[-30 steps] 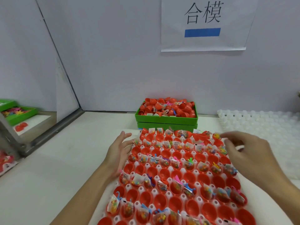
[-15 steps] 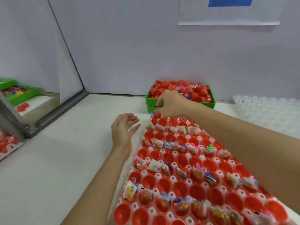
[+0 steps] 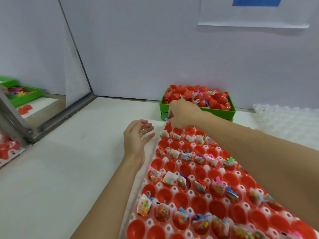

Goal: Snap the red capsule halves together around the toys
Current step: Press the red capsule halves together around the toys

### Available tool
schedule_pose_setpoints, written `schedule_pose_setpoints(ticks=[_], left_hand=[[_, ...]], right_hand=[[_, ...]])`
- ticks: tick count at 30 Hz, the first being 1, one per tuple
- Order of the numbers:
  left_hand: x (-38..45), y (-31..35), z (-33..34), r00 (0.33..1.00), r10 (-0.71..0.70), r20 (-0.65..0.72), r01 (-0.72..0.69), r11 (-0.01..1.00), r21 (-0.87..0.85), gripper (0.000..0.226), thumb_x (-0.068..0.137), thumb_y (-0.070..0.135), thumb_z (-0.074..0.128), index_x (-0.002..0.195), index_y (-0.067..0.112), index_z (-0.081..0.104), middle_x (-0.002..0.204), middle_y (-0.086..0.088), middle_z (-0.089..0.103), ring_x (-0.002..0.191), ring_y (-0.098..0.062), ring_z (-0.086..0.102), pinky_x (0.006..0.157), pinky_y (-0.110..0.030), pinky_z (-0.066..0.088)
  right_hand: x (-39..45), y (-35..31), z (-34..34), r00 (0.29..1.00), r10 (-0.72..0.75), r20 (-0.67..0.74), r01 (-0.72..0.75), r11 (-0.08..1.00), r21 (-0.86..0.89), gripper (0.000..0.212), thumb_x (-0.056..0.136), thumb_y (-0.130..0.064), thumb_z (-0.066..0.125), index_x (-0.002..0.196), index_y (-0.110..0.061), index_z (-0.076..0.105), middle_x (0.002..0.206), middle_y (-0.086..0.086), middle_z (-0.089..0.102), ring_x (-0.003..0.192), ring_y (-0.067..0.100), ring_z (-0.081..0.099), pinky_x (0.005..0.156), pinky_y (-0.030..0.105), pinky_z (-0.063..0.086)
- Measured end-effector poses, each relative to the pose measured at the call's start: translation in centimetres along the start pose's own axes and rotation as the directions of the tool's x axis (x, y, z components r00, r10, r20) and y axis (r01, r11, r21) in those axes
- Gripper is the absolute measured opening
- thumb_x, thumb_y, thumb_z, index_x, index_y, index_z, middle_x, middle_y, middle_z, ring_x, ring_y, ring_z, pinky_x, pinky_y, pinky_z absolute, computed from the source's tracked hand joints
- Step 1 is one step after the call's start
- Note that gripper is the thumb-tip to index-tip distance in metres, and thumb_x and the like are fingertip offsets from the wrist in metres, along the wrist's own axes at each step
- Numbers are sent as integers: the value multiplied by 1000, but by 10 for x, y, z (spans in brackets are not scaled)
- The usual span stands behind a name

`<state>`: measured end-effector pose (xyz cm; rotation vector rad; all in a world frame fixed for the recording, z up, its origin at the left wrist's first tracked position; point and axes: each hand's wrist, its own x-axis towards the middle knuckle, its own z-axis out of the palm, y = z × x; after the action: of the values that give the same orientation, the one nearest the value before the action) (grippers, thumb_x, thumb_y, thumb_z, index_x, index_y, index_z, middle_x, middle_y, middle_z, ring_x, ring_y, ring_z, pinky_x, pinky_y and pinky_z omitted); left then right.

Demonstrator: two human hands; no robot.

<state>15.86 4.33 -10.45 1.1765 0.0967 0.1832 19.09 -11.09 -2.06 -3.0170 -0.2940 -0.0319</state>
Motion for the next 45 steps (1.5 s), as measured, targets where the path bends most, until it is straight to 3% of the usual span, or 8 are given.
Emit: schedule_pose_setpoints(ticks=[3,7,11,19,25,30,37,45], left_hand=[[0,0,-1,1000,-4,2,4,1000,3,24,99,10,43,90,6,64,95,-17,69,96,-32,70,74,-35,57],[0,1,-2,1000,-2,23,2,1000,1,24,100,9,42,90,6,64,94,-17,69,95,-32,69,74,-36,56],[0,0,-1,996,15,82,-20,998,53,25,100,7,42,88,8,64,95,-16,68,97,-32,67,75,-37,54],[-8,18,6,951,69,303,-227,819,527,25,98,5,50,89,18,70,104,-3,69,110,-25,62,97,-45,50],[-54,72,44,796,177,578,-581,488,651,20,94,15,61,89,31,70,91,19,71,92,3,65,74,-7,45],[-117,75,86,629,85,773,-701,492,516,9,88,26,69,93,33,71,90,23,71,86,3,68,78,-10,52],[-139,50,81,597,41,801,-709,496,502,39,73,57,73,109,48,62,97,27,66,94,9,63,81,-9,49],[-139,43,76,587,169,791,-743,501,444,47,80,23,80,108,52,56,101,26,62,91,5,63,74,-9,50]], right_hand=[[-9,6,3,990,-15,-143,40,984,174,27,94,-25,66,114,-8,69,72,-2,61,60,13,57,67,35,57],[-44,19,3,944,82,-319,120,817,564,31,93,-20,68,122,-11,68,48,-12,40,39,3,35,53,8,39],[-100,51,9,911,167,-376,167,686,708,9,90,-28,70,99,-31,72,51,-13,37,47,3,33,53,16,34],[-203,112,5,887,334,-318,70,585,808,5,84,-26,75,85,-30,78,81,-6,76,79,13,72,78,33,57],[-228,118,11,884,364,-294,80,500,862,16,83,-19,78,93,-31,75,87,-6,78,84,11,74,79,29,58],[-231,98,21,889,351,-295,108,465,879,24,80,-15,81,95,-31,74,83,-7,77,78,10,74,75,20,57],[-231,78,18,911,318,-264,118,412,903,22,71,-24,84,89,-20,72,81,0,76,78,15,73,75,26,57],[-233,73,11,897,297,-328,171,451,876,35,59,-43,81,84,-23,66,77,-2,73,72,15,71,70,24,57]])
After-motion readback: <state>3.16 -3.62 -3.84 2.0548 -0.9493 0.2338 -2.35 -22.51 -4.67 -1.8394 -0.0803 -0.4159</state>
